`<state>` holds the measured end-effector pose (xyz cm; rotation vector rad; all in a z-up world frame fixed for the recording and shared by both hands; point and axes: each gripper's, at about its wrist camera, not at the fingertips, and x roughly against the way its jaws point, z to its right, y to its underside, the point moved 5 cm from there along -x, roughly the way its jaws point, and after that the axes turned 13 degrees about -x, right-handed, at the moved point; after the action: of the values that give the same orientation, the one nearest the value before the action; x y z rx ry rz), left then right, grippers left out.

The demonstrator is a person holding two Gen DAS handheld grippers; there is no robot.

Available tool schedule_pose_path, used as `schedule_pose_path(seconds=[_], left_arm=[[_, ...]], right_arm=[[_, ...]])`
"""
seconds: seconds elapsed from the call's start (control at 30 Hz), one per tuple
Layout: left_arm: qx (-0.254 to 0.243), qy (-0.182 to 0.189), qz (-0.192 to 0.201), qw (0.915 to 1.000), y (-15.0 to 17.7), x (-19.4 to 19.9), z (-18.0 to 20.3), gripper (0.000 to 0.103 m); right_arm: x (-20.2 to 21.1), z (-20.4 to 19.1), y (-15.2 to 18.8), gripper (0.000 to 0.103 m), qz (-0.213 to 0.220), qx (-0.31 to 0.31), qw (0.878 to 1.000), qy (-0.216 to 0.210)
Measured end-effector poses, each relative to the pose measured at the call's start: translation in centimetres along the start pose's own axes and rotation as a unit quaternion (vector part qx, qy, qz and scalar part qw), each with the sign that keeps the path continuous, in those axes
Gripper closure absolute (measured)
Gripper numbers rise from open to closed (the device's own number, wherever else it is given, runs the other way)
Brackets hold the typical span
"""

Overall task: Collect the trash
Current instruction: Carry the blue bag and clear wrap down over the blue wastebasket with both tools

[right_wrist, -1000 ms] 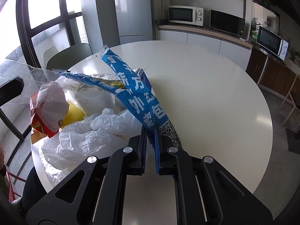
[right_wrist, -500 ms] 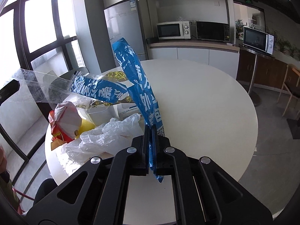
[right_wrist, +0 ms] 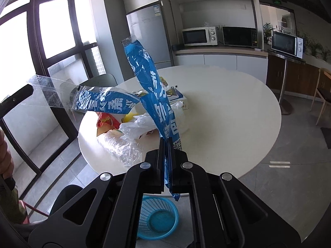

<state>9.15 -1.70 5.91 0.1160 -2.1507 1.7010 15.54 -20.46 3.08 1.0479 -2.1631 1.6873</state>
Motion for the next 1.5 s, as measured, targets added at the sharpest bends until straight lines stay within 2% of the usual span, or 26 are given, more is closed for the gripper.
schedule_pose_path(seconds=[0.3, 0.4, 0.57, 0.77, 1.1, 1.2, 1.4, 1.5], left_arm=[[0.010, -0.014, -0.041, 0.9990, 3.1, 3.3, -1.2, 0.102], [0.012, -0.021, -0.072, 0.9971, 4.5, 3.7, -1.3, 0.102], [0.011, -0.009, -0.120, 0.9926, 8.3, 4.2, -0.8, 0.102], [0.031, 0.002, -0.158, 0.9869, 11.8, 2.4, -0.4, 0.102], [0.045, 0.008, -0.224, 0.9736, 17.9, -1.4, 0.3, 0.102], [0.028, -0.015, -0.239, 0.9704, 19.5, -2.3, 0.6, 0.102], [0.032, -0.014, -0.259, 0.9652, 22.0, -3.8, 0.7, 0.102], [0.034, -0.017, -0.257, 0.9657, 23.3, -4.8, 0.6, 0.102]], right_arm=[[2.9, -2.1, 4.4, 0.101, -0.037, 0.018, 0.999, -0.034], [3.6, -2.3, 5.9, 0.101, -0.053, 0.023, 0.998, -0.038], [4.0, -2.4, 8.9, 0.101, -0.092, 0.024, 0.994, -0.048], [1.9, -3.3, 13.7, 0.101, -0.167, 0.043, 0.984, -0.052], [-3.4, -1.8, 19.6, 0.101, -0.257, 0.017, 0.966, -0.036], [-5.9, -1.1, 21.8, 0.101, -0.292, 0.002, 0.956, -0.032], [-9.5, -0.6, 24.0, 0.101, -0.323, -0.002, 0.946, -0.006], [-11.2, 0.1, 24.5, 0.101, -0.335, -0.005, 0.942, 0.012]])
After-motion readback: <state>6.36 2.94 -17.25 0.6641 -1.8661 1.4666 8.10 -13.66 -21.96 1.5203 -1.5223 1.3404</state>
